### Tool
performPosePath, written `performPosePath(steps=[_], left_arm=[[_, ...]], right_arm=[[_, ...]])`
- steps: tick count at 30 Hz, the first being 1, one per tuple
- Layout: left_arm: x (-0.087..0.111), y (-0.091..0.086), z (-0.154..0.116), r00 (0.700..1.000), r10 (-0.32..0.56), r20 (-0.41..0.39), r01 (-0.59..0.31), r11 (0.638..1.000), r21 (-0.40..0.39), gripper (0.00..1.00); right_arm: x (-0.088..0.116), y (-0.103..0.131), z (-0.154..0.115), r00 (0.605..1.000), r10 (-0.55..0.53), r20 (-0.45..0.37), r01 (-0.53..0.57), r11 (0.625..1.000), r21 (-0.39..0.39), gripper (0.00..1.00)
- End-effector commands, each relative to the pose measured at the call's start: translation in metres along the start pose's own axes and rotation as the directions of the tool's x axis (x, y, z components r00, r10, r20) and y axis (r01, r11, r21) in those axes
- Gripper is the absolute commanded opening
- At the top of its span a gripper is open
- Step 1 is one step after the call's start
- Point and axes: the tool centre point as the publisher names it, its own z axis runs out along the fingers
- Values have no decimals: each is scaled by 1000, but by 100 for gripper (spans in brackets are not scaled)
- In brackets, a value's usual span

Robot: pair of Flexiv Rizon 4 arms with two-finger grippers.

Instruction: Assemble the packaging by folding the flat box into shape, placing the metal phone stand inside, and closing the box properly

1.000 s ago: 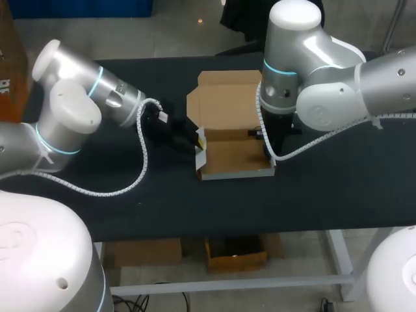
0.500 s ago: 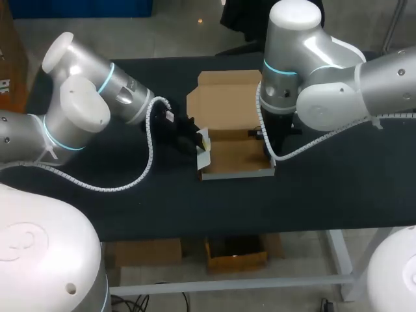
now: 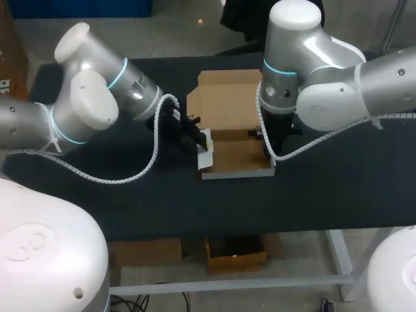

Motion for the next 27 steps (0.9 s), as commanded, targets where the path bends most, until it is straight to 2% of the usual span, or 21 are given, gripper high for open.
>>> performPosePath(steps=[1, 17, 27], left_arm=[[5, -2, 3, 998, -6, 67, 5, 1000, 6, 39], [-4, -2, 9, 982, -30, 186, 26, 999, 20, 38], [-8, -4, 14, 961, -36, 274, 28, 999, 36, 37]], right_arm=[[0, 0, -1, 1000, -1, 0, 1, 1000, 2, 0], [0, 0, -1, 1000, -1, 0, 1, 1000, 2, 0], [0, 0, -1, 1000, -1, 0, 1, 1000, 2, 0]])
